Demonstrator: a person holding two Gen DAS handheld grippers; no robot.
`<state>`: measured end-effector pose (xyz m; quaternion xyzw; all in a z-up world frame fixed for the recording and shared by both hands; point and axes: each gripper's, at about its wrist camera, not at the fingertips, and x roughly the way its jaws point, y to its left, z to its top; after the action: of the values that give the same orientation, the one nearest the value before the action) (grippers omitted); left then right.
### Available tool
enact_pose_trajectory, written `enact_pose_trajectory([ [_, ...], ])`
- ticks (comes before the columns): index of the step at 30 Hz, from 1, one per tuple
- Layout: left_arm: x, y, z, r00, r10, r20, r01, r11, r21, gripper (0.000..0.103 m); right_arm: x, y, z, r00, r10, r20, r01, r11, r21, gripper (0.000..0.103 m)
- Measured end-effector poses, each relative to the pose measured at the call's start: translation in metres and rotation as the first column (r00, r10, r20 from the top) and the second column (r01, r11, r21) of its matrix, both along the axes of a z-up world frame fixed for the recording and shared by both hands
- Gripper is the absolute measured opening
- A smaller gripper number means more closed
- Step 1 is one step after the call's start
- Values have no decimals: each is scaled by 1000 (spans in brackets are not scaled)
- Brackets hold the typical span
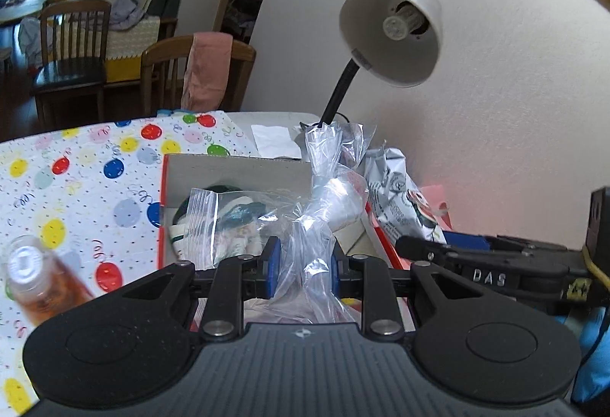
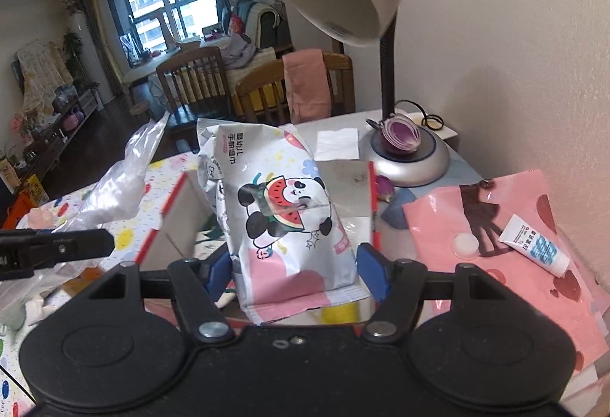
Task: Organize soft objects
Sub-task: 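Carry the plastic bag and panda snack bag with both grippers over the red box, then lower the plastic bag and snack bag into the red box and open both grippers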
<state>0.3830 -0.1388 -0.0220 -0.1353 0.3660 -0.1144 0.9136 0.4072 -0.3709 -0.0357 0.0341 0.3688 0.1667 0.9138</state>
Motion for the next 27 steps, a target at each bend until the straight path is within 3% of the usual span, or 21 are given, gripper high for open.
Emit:
enact_pose_trajectory([
  [7, 46, -7, -23, 997, 47, -53, -49, 998, -37, 24, 26, 4, -19, 999, -13, -45, 12, 1000, -20, 68],
  [17, 95, -1, -62, 981, 127, -144, -130, 992, -8, 24, 68, 21, -48, 995, -21, -102, 13, 997, -81, 68],
  [27, 121, -7, -93, 970, 115, -212, -105, 993, 59, 24, 90, 42, -75, 989, 13, -145, -36, 986, -162, 68],
])
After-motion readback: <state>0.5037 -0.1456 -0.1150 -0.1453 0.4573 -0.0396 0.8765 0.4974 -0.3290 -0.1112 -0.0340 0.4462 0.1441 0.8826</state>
